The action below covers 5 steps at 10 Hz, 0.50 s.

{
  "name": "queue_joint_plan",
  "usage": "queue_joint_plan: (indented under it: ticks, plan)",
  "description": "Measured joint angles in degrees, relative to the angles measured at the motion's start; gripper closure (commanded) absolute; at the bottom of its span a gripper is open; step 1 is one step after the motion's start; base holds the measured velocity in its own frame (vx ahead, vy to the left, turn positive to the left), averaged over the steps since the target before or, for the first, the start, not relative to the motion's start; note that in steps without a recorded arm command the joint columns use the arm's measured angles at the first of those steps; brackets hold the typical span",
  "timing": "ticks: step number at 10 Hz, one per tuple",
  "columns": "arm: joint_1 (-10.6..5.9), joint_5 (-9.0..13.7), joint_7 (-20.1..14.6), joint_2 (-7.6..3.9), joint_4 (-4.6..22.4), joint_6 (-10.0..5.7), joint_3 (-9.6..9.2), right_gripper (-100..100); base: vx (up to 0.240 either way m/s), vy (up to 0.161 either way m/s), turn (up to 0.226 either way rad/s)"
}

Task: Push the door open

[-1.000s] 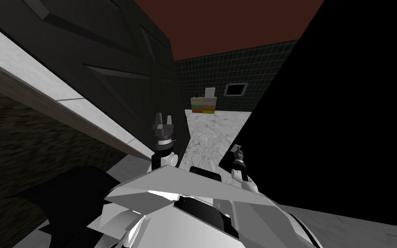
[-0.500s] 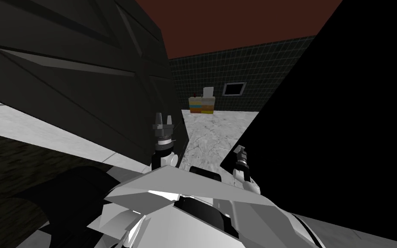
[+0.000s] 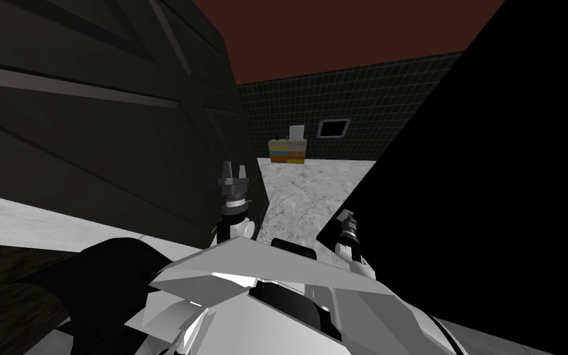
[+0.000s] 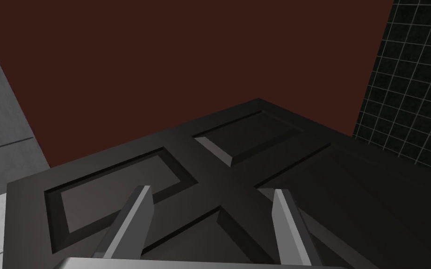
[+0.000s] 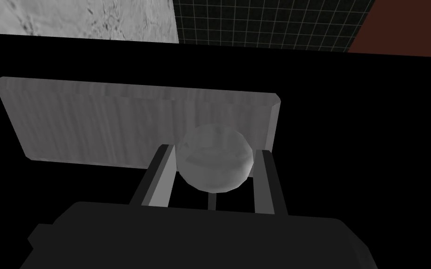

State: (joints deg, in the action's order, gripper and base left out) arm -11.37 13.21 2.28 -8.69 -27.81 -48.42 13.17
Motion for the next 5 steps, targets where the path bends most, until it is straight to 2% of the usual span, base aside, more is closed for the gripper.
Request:
queue_joint_plan:
  ticks: [1, 2, 3, 4, 5]
  plan:
    - [0.92, 0.03, 0.22, 0.18, -2.44, 1.12, 0.06, 100, 0.105, 0.041, -0.048]
    - [0.33, 0.28, 0.10, -0.11, -0.96, 0.48, 0.44, 100, 0.175, 0.066, -0.067]
    - [1.27, 0.59, 0.48, 0.16, -2.36, 0.98, 1.01, 100, 0.185, 0.057, -0.079]
    - [1.39, 0.92, 0.94, 0.17, -2.73, 1.45, 1.60, 100, 0.203, 0.046, -0.062]
    - [1.48, 1.20, 1.15, 0.05, -2.53, 1.17, 2.12, 100, 0.200, 0.023, -0.046]
